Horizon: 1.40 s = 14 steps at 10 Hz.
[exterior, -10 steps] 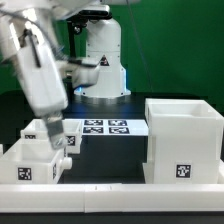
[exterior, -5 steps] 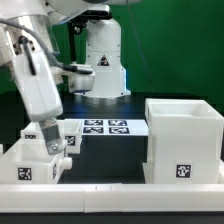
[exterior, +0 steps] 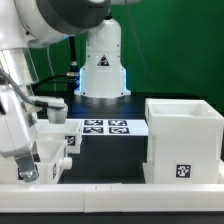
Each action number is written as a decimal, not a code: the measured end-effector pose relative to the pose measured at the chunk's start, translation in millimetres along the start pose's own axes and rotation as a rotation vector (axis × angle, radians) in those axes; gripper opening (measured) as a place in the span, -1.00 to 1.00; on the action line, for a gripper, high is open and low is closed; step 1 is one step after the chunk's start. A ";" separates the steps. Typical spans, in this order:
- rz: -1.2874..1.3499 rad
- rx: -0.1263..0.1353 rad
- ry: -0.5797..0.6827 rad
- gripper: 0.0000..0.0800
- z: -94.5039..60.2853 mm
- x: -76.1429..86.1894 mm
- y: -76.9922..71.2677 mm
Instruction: Assemble drawer
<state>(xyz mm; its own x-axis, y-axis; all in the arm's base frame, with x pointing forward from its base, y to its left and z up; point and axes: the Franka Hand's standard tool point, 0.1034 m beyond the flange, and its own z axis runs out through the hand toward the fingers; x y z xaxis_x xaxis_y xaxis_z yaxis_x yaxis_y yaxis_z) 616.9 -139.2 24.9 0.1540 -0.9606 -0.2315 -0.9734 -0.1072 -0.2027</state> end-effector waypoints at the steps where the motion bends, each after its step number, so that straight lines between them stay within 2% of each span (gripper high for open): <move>1: 0.007 -0.004 -0.002 0.62 1.5 -2.4 0.8; 2: 0.007 -0.003 -0.001 0.40 1.0 -1.5 0.6; 3: 0.007 -0.003 -0.001 -0.06 1.2 -1.5 0.7; 4: 0.007 -0.003 -0.001 -0.40 1.2 -1.4 0.8; 5: 0.007 -0.003 -0.001 -0.40 1.2 -1.4 0.8; 6: 0.007 -0.003 -0.002 -0.82 1.3 -1.5 0.8; 9: 0.006 -0.002 -0.002 -0.88 -0.3 -3.0 -1.5; 10: 0.001 -0.007 -0.007 -0.89 -3.3 -11.0 -7.9; 12: -0.022 0.000 -0.020 -0.89 -13.8 -35.4 -17.4; 14: -0.084 -0.034 -0.050 -0.90 -20.5 -63.1 -19.4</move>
Offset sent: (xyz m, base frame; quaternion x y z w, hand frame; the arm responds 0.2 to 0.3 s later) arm 0.0000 0.0000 0.0000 0.0000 0.0000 0.0000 1.0000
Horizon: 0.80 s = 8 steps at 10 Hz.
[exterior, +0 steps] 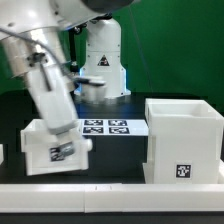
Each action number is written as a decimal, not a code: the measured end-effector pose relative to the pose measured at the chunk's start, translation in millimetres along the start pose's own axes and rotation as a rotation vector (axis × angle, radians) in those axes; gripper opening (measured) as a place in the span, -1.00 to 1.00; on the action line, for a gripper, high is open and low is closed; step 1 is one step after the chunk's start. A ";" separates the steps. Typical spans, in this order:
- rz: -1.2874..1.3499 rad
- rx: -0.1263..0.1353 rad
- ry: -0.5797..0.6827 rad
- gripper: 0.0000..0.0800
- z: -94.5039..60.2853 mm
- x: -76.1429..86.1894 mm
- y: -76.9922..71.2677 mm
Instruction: Assemble drawer
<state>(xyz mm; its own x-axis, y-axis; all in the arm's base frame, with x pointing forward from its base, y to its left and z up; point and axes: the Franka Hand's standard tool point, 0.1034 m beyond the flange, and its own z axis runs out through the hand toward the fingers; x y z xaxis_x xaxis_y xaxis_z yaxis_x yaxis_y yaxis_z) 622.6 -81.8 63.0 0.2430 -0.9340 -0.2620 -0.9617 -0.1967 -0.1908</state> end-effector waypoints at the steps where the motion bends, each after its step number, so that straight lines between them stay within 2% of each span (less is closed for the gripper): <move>1: -0.005 -0.007 -0.001 -0.90 3.6 0.2 2.5; 5: 0.212 -0.011 -0.002 -0.90 5.6 -0.7 2.6; 6: 0.178 -0.014 0.000 -0.90 0.1 -7.2 -3.5; 8: 0.060 -0.011 -0.001 -0.90 -1.8 -3.3 0.7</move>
Offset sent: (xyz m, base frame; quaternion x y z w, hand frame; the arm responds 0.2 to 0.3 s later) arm 0.0000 0.0000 0.0000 0.0000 0.0000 0.1938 0.9810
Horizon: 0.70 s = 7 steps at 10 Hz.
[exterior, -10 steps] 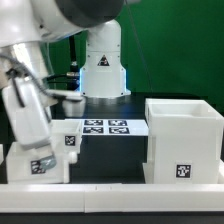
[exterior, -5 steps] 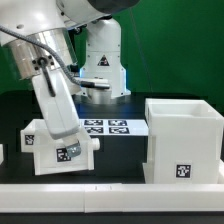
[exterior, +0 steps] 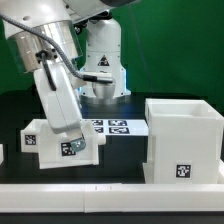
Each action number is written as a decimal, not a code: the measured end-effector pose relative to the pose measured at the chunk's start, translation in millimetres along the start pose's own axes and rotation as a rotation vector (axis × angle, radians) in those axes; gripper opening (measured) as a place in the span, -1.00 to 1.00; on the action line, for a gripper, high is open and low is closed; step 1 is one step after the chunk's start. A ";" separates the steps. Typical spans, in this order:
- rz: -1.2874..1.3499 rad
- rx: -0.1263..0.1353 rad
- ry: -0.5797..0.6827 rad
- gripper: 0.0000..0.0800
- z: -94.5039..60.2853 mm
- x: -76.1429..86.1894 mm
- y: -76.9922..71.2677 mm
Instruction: Assemble drawer
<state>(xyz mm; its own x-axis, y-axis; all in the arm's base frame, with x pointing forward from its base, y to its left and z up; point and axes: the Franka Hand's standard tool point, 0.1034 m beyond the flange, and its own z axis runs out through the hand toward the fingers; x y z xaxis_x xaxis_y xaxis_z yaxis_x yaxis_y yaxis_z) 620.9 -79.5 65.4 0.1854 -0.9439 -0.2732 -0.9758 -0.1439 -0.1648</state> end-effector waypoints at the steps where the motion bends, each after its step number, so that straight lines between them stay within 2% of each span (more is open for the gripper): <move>1: -0.039 0.005 -0.001 -0.90 -1.0 5.8 2.2; 7: -0.508 -0.003 0.019 -0.90 1.1 9.8 5.7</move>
Offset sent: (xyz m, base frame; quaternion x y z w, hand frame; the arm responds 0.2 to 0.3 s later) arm 0.0000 0.0000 0.0000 0.0000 0.0000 -0.1296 0.9916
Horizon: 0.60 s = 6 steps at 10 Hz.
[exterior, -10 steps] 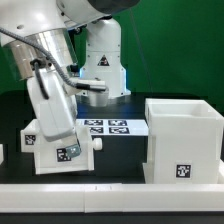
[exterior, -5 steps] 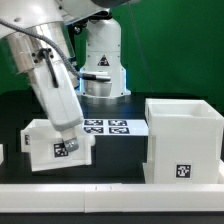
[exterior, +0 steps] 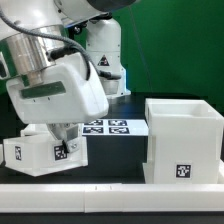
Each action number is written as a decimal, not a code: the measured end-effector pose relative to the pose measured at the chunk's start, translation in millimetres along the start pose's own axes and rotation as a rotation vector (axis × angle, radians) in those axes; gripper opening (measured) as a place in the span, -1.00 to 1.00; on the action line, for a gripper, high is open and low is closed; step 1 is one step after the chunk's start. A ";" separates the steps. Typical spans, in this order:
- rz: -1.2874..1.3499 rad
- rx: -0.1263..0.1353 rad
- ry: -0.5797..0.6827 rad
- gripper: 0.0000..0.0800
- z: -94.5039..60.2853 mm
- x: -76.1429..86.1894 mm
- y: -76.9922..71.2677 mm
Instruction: Assemble drawer
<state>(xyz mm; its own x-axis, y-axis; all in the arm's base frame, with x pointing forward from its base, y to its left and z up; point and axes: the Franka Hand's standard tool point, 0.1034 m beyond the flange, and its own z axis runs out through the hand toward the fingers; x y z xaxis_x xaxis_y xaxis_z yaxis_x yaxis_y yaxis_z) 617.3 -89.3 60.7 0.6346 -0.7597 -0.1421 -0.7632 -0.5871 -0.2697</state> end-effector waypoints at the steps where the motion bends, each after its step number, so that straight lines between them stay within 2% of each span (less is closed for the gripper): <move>1: -0.266 -0.001 0.052 -0.90 -3.6 2.3 5.5; 2: -0.466 -0.023 0.046 -0.90 -4.3 -7.3 11.9; 3: -0.618 -0.053 0.030 -0.90 -3.7 -16.6 11.7; 6: -0.813 -0.069 0.023 -0.90 -4.2 -14.1 16.0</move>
Offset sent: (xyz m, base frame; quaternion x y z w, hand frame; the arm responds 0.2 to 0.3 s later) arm -0.0114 0.0051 0.0120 0.0151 0.0071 -0.2271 0.9737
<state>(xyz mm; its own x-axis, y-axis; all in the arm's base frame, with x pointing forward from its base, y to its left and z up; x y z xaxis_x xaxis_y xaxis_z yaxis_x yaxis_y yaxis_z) 595.6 -89.2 62.4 0.9912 -0.0944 0.0928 -0.0720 -0.9726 -0.2209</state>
